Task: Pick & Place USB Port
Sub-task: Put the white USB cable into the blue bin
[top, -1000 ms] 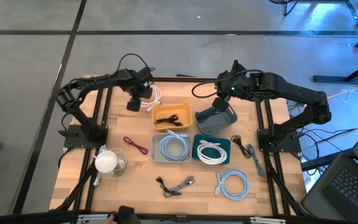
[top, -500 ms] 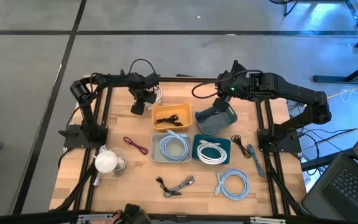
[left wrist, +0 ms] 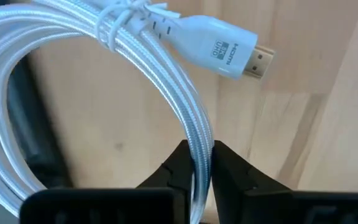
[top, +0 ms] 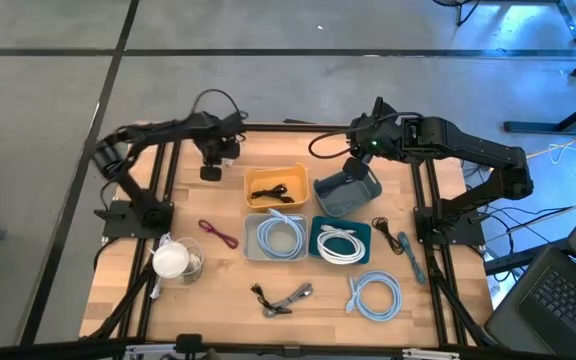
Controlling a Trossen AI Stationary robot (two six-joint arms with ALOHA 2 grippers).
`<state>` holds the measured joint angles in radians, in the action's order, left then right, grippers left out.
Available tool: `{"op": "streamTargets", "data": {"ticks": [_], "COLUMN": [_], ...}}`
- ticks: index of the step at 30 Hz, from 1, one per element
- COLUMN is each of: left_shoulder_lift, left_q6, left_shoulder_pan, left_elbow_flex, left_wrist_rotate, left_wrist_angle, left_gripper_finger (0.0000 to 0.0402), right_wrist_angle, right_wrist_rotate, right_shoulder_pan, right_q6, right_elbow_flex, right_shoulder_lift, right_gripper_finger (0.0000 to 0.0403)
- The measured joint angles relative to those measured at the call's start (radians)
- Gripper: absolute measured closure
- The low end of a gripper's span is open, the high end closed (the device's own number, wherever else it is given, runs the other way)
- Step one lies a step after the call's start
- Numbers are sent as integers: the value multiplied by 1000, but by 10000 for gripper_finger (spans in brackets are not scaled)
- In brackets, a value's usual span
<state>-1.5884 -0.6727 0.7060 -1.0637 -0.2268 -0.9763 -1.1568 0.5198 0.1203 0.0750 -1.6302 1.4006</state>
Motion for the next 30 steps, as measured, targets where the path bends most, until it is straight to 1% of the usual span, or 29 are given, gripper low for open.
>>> {"op": "streamTargets", "data": {"ticks": [2,4,6,8,10,12,15,17,20,22,24,26,30], "left_shoulder_lift": [92,197,313,440,564,676,799,839,847,834,818,798,739], "left_q6": [39,94,163,222,260,321,474,596,745,792,800,789,747], "left_shoulder_pan": [-8,-13,-11,-11,-12,-13,-15,-35,-84,-117,-151,-184,-240], "left_elbow_flex": [0,0,11,50,121,211,372,475,590,630,637,636,588], "left_wrist_rotate": [4,33,109,223,365,534,759,854,898,894,872,827,786], "left_wrist_angle": [6,24,86,195,356,558,931,1206,1555,1716,1794,1843,1871], "left_gripper_finger": [374,374,374,374,374,374,374,374,374,374,374,374,374], "right_wrist_angle": [0,0,-1,-8,-11,-11,-8,7,43,82,135,198,339], "right_wrist_rotate": [0,0,0,0,0,0,0,0,0,-24,-69,-124,-253], "right_shoulder_pan": [0,0,0,0,0,-1,-2,-2,-12,-23,-37,-53,-85], "right_q6": [0,0,0,-1,-1,-4,-5,-9,-27,-40,-62,-95,-166], "right_elbow_flex": [0,0,0,0,0,0,0,0,0,0,0,0,0], "right_shoulder_lift": [0,0,0,0,0,0,0,0,0,0,0,1,23], "right_gripper_finger": [270,270,270,269,269,269,269,269,269,269,269,269,269]}}
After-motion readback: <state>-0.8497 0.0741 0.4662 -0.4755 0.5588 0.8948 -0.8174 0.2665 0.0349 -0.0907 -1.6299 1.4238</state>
